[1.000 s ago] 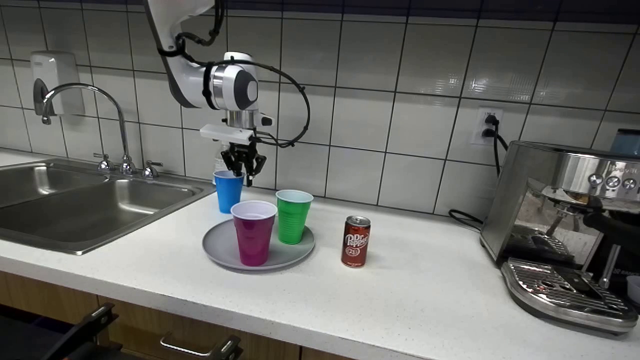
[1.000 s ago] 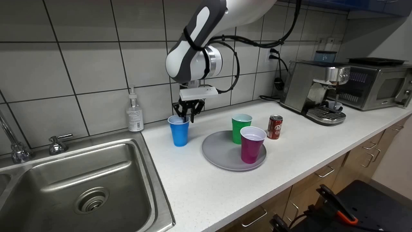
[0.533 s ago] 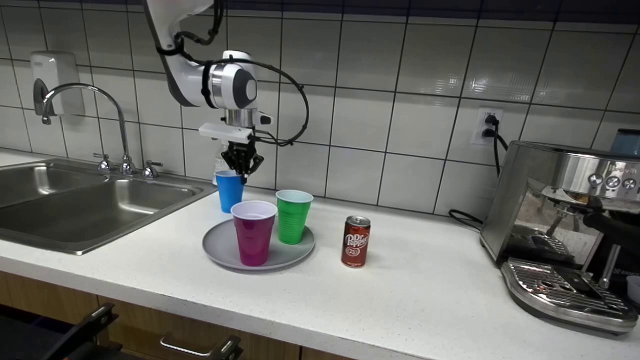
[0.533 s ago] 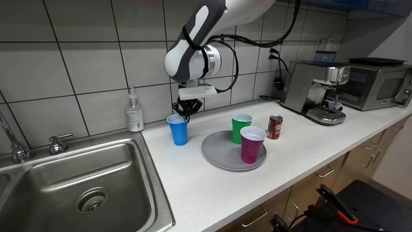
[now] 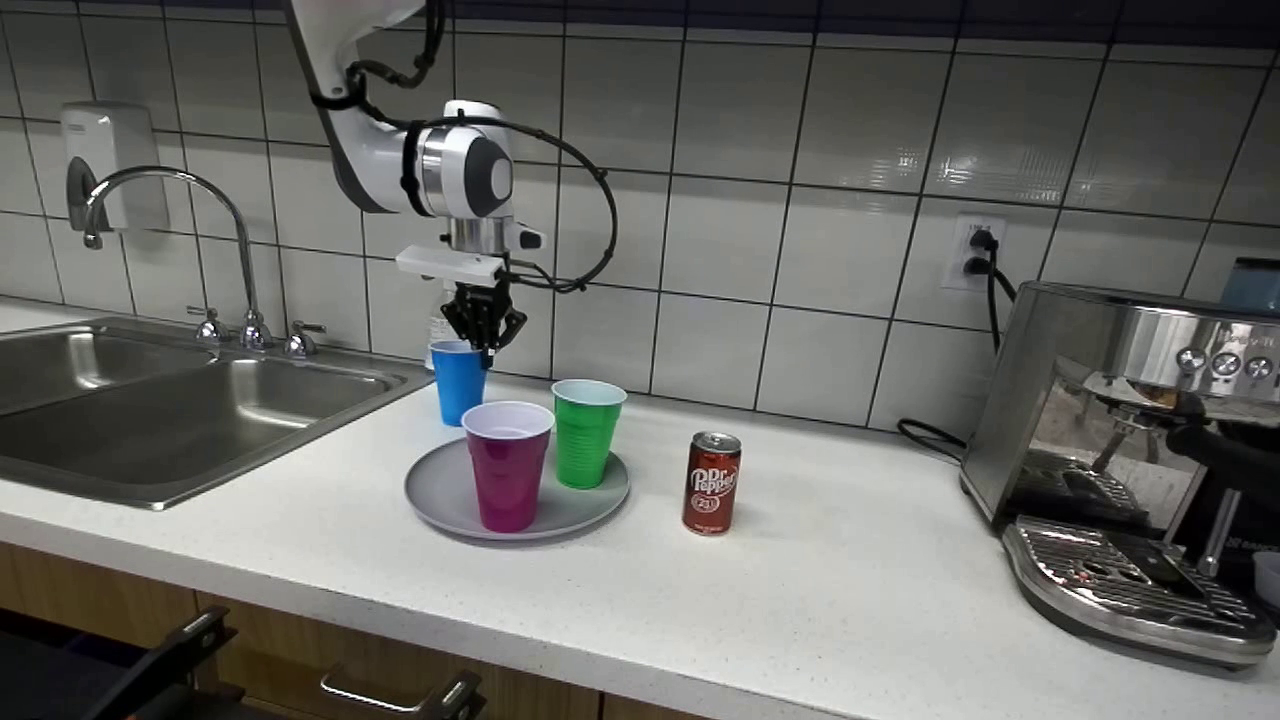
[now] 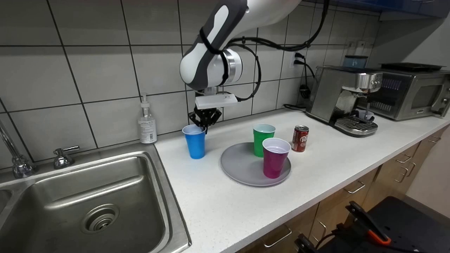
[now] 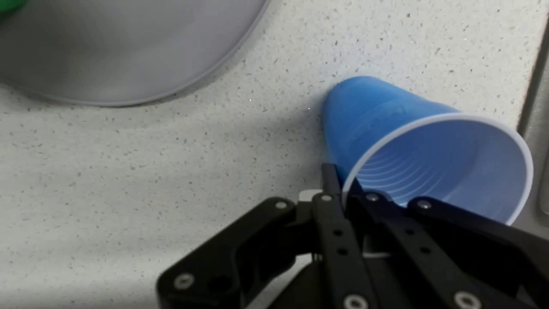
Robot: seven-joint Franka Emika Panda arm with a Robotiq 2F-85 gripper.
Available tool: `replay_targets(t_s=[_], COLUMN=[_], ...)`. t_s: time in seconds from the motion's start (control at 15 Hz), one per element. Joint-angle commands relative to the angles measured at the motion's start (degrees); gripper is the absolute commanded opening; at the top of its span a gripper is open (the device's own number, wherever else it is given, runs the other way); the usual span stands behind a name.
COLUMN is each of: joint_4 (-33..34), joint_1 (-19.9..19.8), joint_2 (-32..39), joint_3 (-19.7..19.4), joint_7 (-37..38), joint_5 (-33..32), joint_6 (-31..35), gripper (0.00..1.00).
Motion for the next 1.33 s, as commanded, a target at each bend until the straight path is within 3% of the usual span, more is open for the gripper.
replay_targets(t_s=[0.0,0.47,1.27], joint_4=[-5.63,-13.48,-20.26], joint_1=[-0.79,-0.94,-1.52], joint_2=[-4.16,-9.95,-15.77], joint_3=[0.4,0.33,0.22], joint_7=[-0.82,-1.3,-1.32], joint_5=[0.48,0.01,0.17], joint_6=[1.48,4.4,7.65], gripper=[0.01,0.01,0.01])
